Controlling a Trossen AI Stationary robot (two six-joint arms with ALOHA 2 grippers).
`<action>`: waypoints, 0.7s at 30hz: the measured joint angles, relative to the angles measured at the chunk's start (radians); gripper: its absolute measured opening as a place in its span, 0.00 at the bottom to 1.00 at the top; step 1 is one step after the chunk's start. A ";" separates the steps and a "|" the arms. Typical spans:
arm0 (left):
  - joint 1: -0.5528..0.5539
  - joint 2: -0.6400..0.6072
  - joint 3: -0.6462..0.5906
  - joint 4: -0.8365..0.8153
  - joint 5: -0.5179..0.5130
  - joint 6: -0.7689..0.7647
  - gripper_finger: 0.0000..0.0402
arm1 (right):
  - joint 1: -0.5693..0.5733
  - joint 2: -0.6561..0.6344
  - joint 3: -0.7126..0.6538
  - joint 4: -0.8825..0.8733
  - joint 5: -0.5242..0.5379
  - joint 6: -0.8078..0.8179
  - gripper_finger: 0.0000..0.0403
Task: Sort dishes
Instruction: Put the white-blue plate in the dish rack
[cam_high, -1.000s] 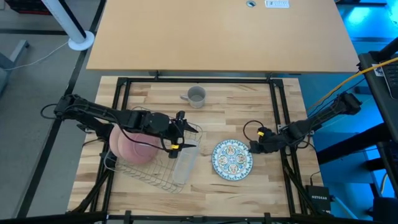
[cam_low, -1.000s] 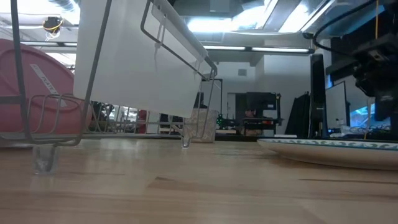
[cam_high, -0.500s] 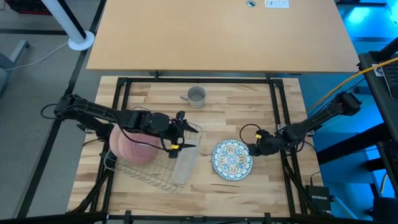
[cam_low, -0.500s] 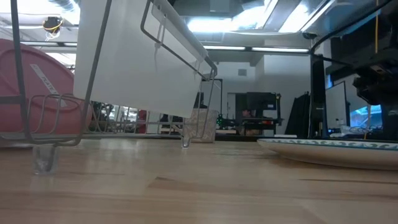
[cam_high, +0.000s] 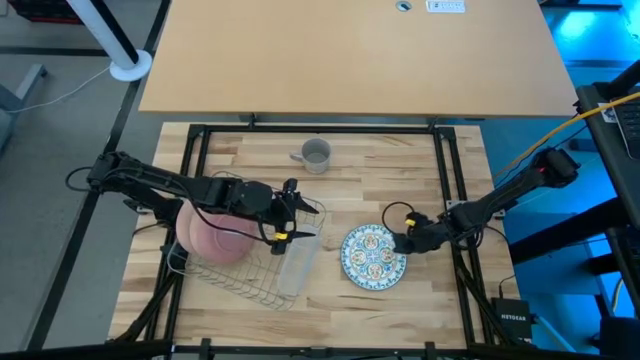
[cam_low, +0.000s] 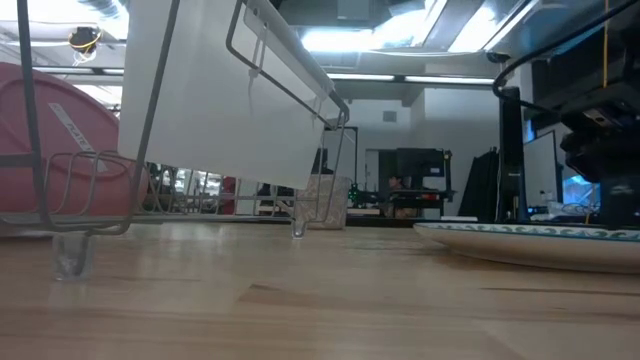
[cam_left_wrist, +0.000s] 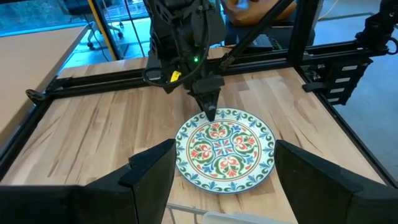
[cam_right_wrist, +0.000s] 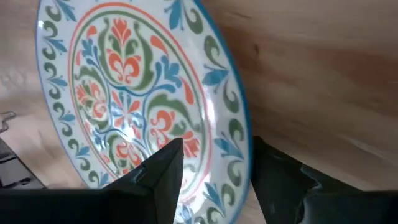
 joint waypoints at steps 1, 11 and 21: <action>0.000 0.000 0.000 0.000 0.000 0.000 0.65 | 0.000 0.002 -0.003 0.013 0.000 0.000 0.44; 0.000 0.000 0.000 -0.001 0.000 0.000 0.65 | 0.000 0.002 -0.007 0.017 0.001 0.003 0.44; 0.000 0.000 0.000 -0.001 0.000 0.000 0.65 | 0.000 0.002 -0.009 0.010 0.008 0.003 0.36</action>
